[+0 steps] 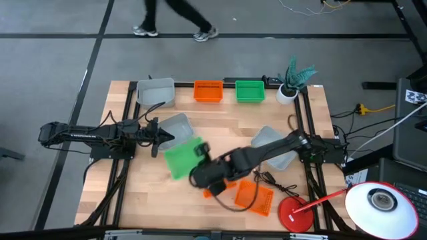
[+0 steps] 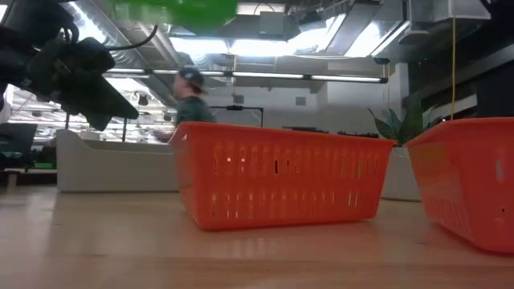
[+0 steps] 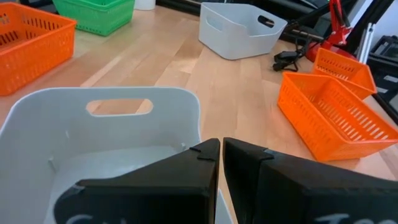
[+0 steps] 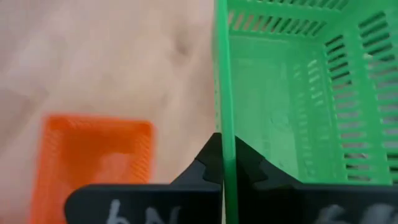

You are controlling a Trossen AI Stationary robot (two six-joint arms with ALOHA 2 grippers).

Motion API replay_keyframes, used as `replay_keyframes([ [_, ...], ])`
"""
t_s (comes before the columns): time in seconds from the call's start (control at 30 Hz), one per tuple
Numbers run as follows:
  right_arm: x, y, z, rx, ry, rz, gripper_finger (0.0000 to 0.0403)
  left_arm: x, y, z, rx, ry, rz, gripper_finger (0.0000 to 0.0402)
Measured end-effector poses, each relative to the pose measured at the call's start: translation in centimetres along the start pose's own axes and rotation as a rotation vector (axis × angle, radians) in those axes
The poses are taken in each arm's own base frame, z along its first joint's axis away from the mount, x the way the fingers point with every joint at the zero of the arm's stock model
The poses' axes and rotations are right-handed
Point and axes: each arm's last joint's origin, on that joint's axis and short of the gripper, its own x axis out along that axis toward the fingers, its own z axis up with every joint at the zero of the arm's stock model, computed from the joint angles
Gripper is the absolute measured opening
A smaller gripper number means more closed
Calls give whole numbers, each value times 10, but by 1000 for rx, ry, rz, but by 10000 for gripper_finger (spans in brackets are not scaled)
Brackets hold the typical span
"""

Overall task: Stack baskets by color
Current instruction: Stack the bottom green bin on top of the top green bin

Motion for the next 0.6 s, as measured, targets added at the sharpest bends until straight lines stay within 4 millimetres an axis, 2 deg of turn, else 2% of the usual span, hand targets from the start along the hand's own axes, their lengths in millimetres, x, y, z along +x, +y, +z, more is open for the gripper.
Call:
replay_keyframes([
  [0.1,-24,-19,-10,8,28,-41,1,0,0,0,0,0,0,14],
  [0.27,-41,-49,-29,-25,87,-46,0,0,0,0,3,0,0,14],
  [0.4,-29,-82,-48,-10,129,11,0,0,0,0,3,1,0,14],
  [0.6,10,-126,-93,79,241,114,0,0,0,0,3,3,1,14],
])
